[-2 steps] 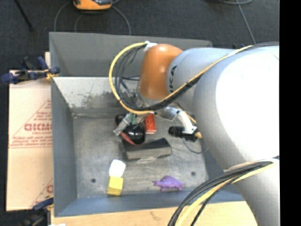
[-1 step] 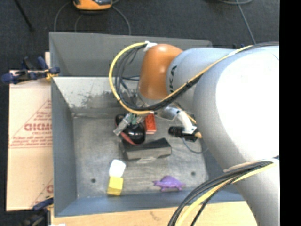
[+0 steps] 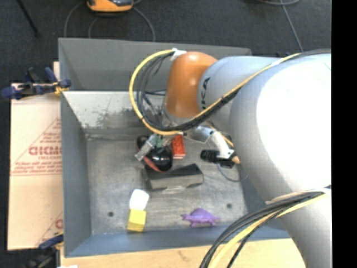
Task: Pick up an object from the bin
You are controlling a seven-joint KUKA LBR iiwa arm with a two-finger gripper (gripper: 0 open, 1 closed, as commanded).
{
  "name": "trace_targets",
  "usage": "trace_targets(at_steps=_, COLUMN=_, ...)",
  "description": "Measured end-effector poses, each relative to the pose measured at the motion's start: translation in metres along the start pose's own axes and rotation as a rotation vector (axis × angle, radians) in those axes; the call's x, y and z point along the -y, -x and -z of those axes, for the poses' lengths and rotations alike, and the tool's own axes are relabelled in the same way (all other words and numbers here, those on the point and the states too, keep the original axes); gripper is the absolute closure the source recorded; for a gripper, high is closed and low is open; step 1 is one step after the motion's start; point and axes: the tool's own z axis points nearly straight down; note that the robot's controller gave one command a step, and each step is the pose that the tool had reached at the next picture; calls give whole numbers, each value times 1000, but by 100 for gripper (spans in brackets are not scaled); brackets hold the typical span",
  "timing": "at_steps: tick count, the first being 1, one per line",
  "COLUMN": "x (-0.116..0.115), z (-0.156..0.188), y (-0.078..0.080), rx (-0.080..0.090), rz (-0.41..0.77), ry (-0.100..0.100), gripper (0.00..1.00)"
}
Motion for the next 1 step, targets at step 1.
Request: trace_targets(at_steps=1, x=3, z=8, y=-1, rx=-2, rz=1, ry=-10, gripper=100)
